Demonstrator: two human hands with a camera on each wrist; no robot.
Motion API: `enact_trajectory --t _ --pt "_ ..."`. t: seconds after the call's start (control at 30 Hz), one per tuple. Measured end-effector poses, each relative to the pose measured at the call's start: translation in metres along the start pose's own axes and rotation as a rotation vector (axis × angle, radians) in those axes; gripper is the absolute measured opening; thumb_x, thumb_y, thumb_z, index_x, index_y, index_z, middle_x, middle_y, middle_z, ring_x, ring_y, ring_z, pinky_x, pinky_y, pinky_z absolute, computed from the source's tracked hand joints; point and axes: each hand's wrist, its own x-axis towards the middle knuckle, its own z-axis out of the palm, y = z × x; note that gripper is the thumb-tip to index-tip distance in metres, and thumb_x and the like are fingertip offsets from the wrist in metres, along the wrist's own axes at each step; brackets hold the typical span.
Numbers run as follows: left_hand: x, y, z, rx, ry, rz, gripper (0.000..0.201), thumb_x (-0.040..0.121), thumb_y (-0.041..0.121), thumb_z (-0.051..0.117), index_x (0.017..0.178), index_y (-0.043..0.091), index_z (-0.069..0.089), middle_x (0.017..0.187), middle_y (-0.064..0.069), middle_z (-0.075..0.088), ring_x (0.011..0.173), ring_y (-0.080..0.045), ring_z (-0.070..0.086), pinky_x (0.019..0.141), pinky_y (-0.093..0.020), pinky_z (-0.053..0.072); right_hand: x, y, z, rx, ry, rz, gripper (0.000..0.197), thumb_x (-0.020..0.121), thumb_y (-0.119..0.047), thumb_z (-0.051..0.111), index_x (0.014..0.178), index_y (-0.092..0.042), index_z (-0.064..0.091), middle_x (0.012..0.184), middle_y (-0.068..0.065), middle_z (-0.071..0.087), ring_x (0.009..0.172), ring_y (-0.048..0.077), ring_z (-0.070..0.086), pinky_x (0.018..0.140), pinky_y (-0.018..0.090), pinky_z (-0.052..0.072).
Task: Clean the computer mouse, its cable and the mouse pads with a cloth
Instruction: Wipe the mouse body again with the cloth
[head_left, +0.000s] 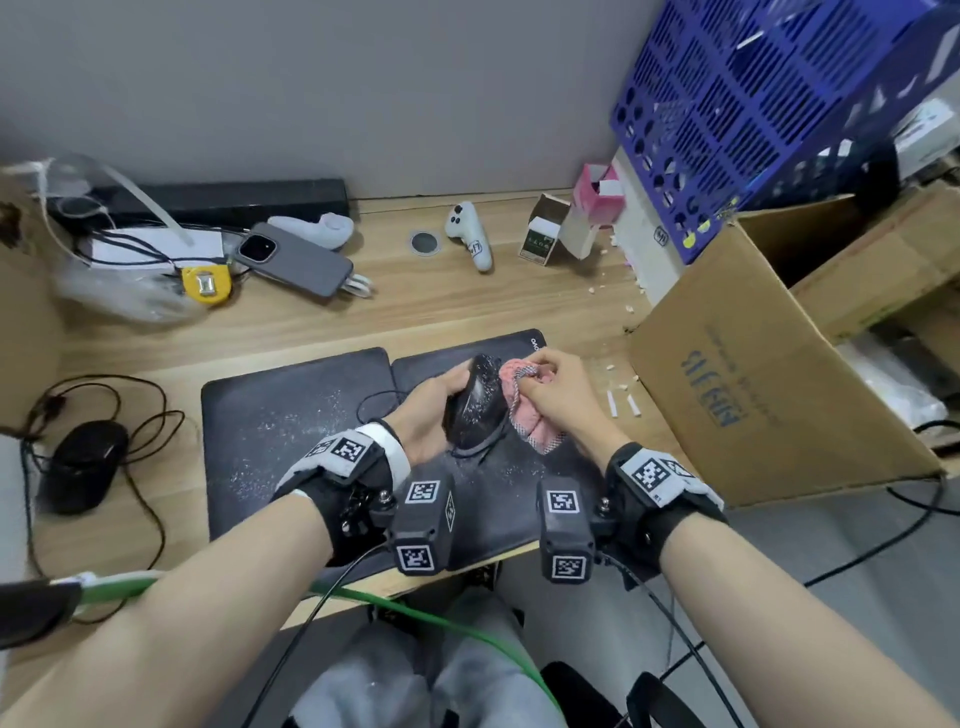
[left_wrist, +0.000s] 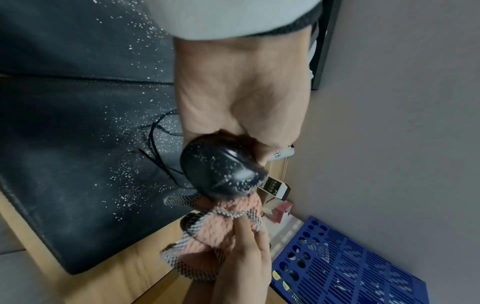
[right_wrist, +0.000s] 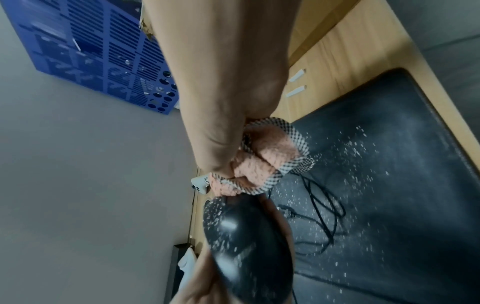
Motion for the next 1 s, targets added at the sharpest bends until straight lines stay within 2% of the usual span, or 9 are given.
enact_trajectory --t 0.1,0.23,0.4,0.57,0.67,0.77,0.87,0.93,1.0 --pt "-0.002 0.004 0.001 0.079 -0.044 -0.012 0.035 0.105 0.017 0.027 0.115 0.026 0.06 0.106 0.004 0.071 0.094 -0.011 0.066 0.087 -0.028 0.052 0.019 0.0 -0.011 -0.023 0.03 0.005 0.016 0.084 -0.005 0.058 0.084 -0.02 0.062 0.076 0.004 0.069 0.068 0.022 0.062 0.067 0.032 0.049" --pt "-0.001 0.008 -0.001 -0.026 -0.033 0.014 0.036 0.104 0.019 0.028 0.132 0.023 0.051 0.117 -0.002 0.066 0.1 -0.018 0.063 0.096 -0.038 0.047 0.044 0.003 -0.019 -0.047 0.057 0.053 0.018 0.084 -0.01 0.063 0.086 -0.027 0.058 0.091 -0.003 0.068 0.092 0.02 0.065 0.085 0.035 0.052" --pt "0.017 0.013 -0.001 -0.192 0.057 0.077 0.039 0.105 0.019 0.027 0.141 0.018 0.043 0.114 -0.008 0.064 0.093 -0.018 0.064 0.08 -0.032 0.057 0.051 -0.009 -0.019 0.053 0.0 -0.035 0.023 0.088 -0.006 0.06 0.104 -0.022 0.056 0.108 -0.001 0.065 0.096 0.015 0.062 0.082 0.026 0.048" --pt "0.034 0.007 0.01 -0.276 0.14 0.123 0.038 0.106 0.018 0.024 0.14 0.015 0.04 0.113 -0.011 0.065 0.091 -0.019 0.066 0.08 -0.034 0.053 0.045 -0.011 -0.011 0.066 -0.123 -0.11 0.02 0.083 -0.01 0.067 0.099 -0.021 0.064 0.099 -0.006 0.068 0.095 0.01 0.062 0.084 0.025 0.047" --pt "0.042 0.005 0.014 -0.33 0.206 0.136 0.039 0.106 0.018 0.023 0.144 0.01 0.033 0.128 -0.021 0.056 0.106 -0.03 0.059 0.094 -0.045 0.048 0.033 -0.006 -0.012 0.069 -0.195 -0.097 0.019 0.081 -0.01 0.068 0.092 -0.025 0.063 0.088 -0.014 0.064 0.088 0.006 0.059 0.086 0.029 0.046" --pt "0.047 0.005 0.016 -0.386 0.295 0.154 0.039 0.106 0.016 0.024 0.144 0.01 0.031 0.106 -0.016 0.055 0.095 -0.027 0.054 0.091 -0.043 0.046 0.021 0.0 -0.013 0.039 -0.231 -0.076 0.02 0.077 -0.015 0.072 0.082 -0.032 0.063 0.08 -0.016 0.062 0.084 0.007 0.059 0.089 0.034 0.048" --pt "0.049 0.001 0.021 -0.396 0.354 0.154 0.038 0.106 0.015 0.025 0.143 0.012 0.03 0.1 -0.012 0.052 0.092 -0.026 0.054 0.087 -0.043 0.047 0.013 0.004 -0.012 0.008 -0.249 -0.087 0.017 0.073 -0.019 0.075 0.079 -0.03 0.064 0.08 -0.007 0.063 0.081 0.007 0.059 0.088 0.034 0.048" --pt "0.046 0.0 0.029 -0.407 0.341 0.14 0.033 0.106 0.014 0.025 0.137 0.012 0.036 0.095 -0.011 0.052 0.083 -0.024 0.054 0.077 -0.041 0.049 0.009 0.002 -0.012 0.022 -0.199 -0.093 0.015 0.074 -0.017 0.076 0.076 -0.026 0.064 0.076 -0.007 0.062 0.076 0.005 0.056 0.081 0.03 0.047" --pt "0.037 0.003 0.037 -0.396 0.279 0.119 0.027 0.107 0.015 0.023 0.12 0.009 0.045 0.091 -0.013 0.054 0.08 -0.024 0.055 0.078 -0.042 0.048 0.007 -0.002 -0.011 0.069 -0.116 -0.08 0.015 0.076 -0.014 0.073 0.073 -0.025 0.062 0.069 -0.011 0.059 0.07 0.005 0.053 0.072 0.027 0.044"
